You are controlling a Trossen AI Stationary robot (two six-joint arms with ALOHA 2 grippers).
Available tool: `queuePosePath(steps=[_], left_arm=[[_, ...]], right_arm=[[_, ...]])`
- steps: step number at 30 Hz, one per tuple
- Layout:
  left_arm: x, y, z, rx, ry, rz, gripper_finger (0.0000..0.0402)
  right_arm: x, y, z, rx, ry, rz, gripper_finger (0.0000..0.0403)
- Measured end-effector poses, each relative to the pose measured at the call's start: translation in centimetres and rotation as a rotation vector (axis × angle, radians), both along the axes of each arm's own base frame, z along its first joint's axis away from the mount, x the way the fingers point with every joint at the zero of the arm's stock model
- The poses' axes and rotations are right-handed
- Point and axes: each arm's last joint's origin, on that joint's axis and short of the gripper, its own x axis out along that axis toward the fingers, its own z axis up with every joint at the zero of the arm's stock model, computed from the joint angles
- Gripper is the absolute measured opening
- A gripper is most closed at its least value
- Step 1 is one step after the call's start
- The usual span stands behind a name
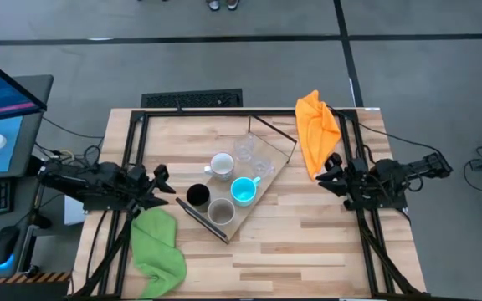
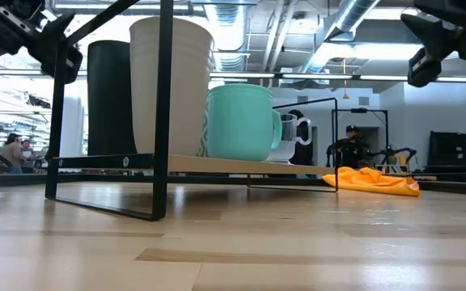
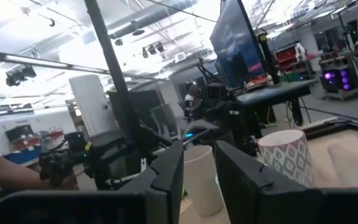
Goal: Stack small to large cups/mugs on shelf
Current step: Return to Home Position
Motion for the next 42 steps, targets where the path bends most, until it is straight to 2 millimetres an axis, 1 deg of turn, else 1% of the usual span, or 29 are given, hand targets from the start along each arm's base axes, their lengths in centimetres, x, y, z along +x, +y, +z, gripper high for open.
queuePosePath(steps=[3,6,11,15,42], left_arm=[[0.0,0.0,-0.1,0.033,-0.004,0.017,0.0187],[0.1,0.1,-0.2,0.053,-0.001,0.063,0.0187],[0.3,0.5,-0.7,0.041,0.067,0.199,0.0187],[0.4,0.8,-1.6,0.043,0.156,0.294,0.0187],[0.4,0.8,-1.7,0.038,0.160,0.295,0.0187]], right_arm=[[0.0,0.0,-0.2,-0.006,0.016,0.004,0.0115],[0.2,0.1,-0.8,-0.021,0.082,0.004,0.0115],[0.3,0.1,-1.6,-0.046,0.168,0.004,0.0115],[0.3,0.1,-2.1,-0.060,0.216,0.003,0.0115],[0.4,0.1,-2.3,-0.065,0.232,0.003,0.0115]])
